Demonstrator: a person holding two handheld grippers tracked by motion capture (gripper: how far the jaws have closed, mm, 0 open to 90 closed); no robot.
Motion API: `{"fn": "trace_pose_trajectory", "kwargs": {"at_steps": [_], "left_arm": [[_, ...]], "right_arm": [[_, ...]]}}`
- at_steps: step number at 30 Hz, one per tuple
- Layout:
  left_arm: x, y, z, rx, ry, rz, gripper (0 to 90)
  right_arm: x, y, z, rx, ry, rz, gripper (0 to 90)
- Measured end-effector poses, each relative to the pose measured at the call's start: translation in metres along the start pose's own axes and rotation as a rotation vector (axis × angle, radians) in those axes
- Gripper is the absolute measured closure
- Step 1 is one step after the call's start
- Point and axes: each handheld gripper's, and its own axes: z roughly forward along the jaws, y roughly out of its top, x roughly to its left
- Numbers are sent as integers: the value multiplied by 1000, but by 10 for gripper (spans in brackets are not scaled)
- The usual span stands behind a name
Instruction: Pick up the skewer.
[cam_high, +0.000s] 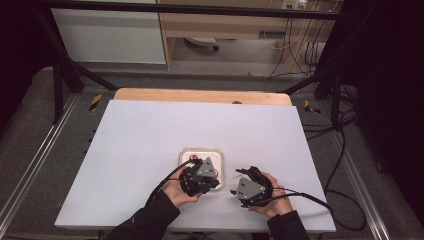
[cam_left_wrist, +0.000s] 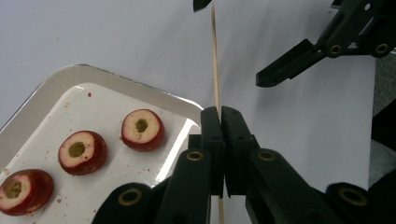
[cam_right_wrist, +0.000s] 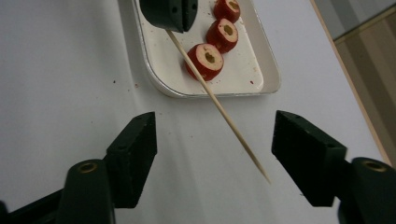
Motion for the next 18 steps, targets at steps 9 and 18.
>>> {"fn": "trace_pose_trajectory", "kwargs": {"at_steps": [9,18], "left_arm": [[-7,10,11,25,-10,29,884],[-11,17,18,40,-17,49,884]], "right_arm": [[4,-2,2,37,6,-144,471],[7,-3,5,53,26,-277,570]]}}
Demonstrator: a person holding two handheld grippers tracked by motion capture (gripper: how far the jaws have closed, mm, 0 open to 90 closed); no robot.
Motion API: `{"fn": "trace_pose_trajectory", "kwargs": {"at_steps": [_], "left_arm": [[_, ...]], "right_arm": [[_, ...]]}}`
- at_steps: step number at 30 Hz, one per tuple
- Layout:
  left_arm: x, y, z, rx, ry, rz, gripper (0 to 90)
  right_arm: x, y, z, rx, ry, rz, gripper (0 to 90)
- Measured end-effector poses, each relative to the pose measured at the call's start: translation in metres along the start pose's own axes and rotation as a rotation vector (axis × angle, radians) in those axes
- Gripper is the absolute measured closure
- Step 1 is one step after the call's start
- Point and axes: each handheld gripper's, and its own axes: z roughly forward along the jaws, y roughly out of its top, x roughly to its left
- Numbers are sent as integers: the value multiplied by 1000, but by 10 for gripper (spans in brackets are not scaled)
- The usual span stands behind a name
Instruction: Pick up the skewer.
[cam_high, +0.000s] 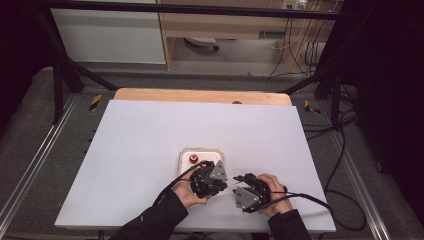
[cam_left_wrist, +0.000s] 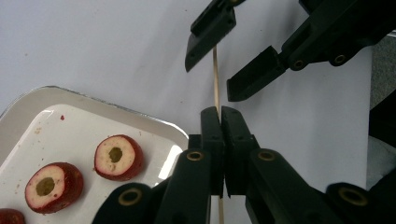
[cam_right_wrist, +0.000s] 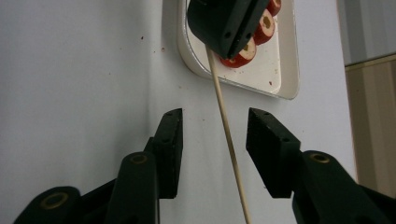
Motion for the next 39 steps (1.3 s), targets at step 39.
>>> {"fn": "trace_pose_trajectory", "kwargs": {"at_steps": [39], "left_arm": [[-3,8,13,68,-7,-1,804]], "right_arm": [[1,0,2,84,36,-172,887]]}}
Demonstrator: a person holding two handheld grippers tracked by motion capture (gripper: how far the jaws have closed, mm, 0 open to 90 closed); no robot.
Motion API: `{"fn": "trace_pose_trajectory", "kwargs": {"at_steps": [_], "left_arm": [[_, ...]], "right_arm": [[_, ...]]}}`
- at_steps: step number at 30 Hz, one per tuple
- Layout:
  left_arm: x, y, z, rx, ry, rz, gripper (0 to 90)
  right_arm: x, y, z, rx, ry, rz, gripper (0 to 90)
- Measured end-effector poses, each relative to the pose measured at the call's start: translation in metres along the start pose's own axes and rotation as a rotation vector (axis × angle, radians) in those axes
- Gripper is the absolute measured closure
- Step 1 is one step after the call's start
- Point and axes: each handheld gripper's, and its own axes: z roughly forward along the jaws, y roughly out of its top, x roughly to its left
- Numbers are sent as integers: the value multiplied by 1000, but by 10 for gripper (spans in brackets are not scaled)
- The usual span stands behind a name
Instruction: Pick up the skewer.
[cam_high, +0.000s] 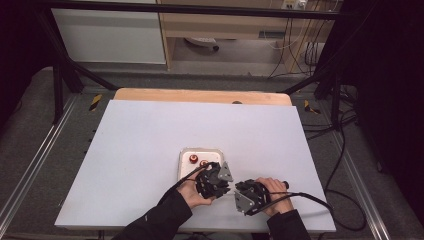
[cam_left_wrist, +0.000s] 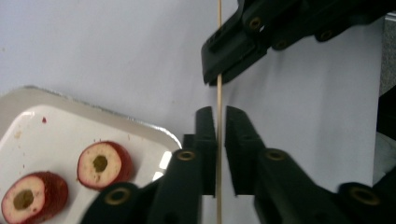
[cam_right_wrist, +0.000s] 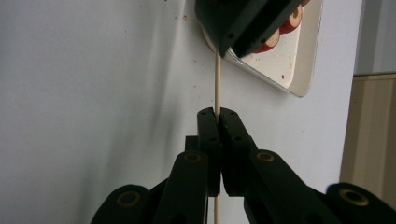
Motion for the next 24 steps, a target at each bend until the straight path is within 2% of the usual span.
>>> {"fn": "trace_pose_trajectory", "kwargs": {"at_steps": [4,7,8,9,12,13,17,20,24], "left_arm": [[6,-2,-3,41,-12,-42,754],[11,-2,-4,78,-54,-73,757],[12,-2,-4,102,-53,-74,774],[12,-2,-4,102,-53,-74,788],[12,-1,-2,127,-55,-80,813],[12,0,-1,137,-55,-80,835],[11,1,3,165,-38,-75,864],[10,2,5,178,-35,-87,878],[8,2,5,179,-24,-84,884]], "right_arm": [[-4,3,0,20,-10,-44,886],[-6,5,1,34,-17,-70,886],[-7,6,2,43,-21,-94,886],[-7,8,2,49,-22,-111,886],[-7,10,3,52,-22,-117,886],[-8,11,3,66,-25,-146,886],[-7,12,3,83,-24,-155,885],[-6,13,3,80,-29,-171,885],[-5,14,3,82,-39,-168,880]]}}
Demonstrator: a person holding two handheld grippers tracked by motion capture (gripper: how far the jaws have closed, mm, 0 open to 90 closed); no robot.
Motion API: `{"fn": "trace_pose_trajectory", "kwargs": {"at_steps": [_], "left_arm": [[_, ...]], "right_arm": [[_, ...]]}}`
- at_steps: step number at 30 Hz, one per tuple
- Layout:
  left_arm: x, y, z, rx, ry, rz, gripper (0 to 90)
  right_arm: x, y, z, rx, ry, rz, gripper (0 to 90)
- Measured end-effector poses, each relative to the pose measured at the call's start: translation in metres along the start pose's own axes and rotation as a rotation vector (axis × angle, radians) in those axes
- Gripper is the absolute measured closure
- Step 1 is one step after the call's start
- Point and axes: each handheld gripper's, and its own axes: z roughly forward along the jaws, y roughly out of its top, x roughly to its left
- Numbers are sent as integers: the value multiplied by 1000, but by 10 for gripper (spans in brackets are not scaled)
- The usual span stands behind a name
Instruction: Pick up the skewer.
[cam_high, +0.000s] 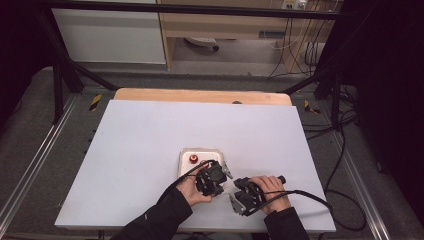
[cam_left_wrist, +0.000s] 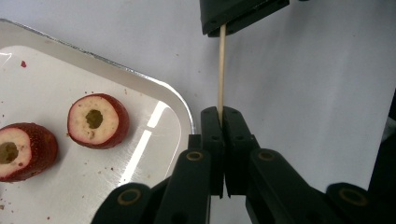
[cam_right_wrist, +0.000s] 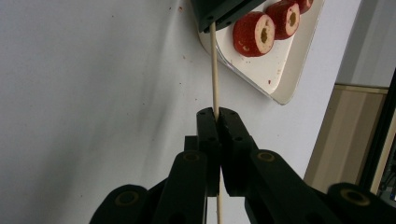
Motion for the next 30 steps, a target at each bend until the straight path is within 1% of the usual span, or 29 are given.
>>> {"fn": "trace_pose_trajectory", "kwargs": {"at_steps": [2,3,4,5,6,7,9,10,11,12,13,14,16,17,18,19,20,21,22,23,24,25,26,28,29,30], "left_arm": [[-1,-1,-1,-5,0,5,887],[-1,-1,-2,-14,8,5,888],[-1,-2,-3,-15,13,6,888],[0,-3,-4,-21,13,7,888],[0,-4,-7,-22,20,7,888],[1,-7,-8,-33,24,3,888],[3,-11,-12,-42,31,-3,888],[4,-14,-13,-53,36,-12,889],[6,-17,-16,-52,37,-15,888],[7,-19,-17,-57,37,-19,888],[8,-22,-19,-61,41,-22,888],[9,-25,-21,-63,43,-21,888],[11,-32,-24,-63,55,-22,888],[12,-35,-26,-69,59,-27,888],[13,-39,-28,-74,56,-34,888],[14,-42,-30,-78,59,-38,887],[15,-46,-32,-85,62,-45,888],[16,-49,-34,-89,64,-49,888],[17,-53,-36,-93,70,-54,887],[18,-57,-38,-100,73,-60,888],[19,-61,-41,-107,80,-67,888],[20,-64,-43,-119,86,-73,887],[20,-68,-45,-129,90,-84,887],[21,-76,-49,-150,105,-95,887],[22,-80,-51,-160,109,-104,887],[22,-83,-53,-172,116,-109,887]], "right_arm": [[0,0,-1,3,-1,16,869],[-1,-1,-2,-7,-6,60,797],[-1,-1,-2,-7,-6,60,797],[-4,-4,-3,-9,-13,134,723],[-5,-5,-4,-5,-20,182,682],[-5,-5,-4,-5,-20,182,682],[-8,-10,-5,-16,-25,274,634],[-9,-12,-7,-19,-19,336,611],[-9,-15,-7,-20,-19,386,585],[-10,-21,-9,-46,-33,450,516],[-10,-21,-9,-46,-33,450,516],[-11,-25,-11,-60,-27,549,485],[-13,-30,-12,-72,-19,639,466],[-14,-33,-13,-80,-7,694,440],[-14,-33,-13,-80,-7,694,440],[-14,-36,-13,-85,-5,751,411],[-15,-41,-14,-101,23,854,394],[-15,-41,-14,-101,23,854,394],[-15,-44,-13,-118,33,892,385],[-15,-49,-12,-142,61,974,359],[-15,-49,-12,-142,61,974,359],[-15,-52,-12,-144,72,1000,349],[-14,-53,-11,-157,71,1026,330],[-12,-57,-10,-199,93,1087,321],[-11,-59,-10,-214,96,1113,296],[-10,-60,-10,-222,87,1137,272]]}}
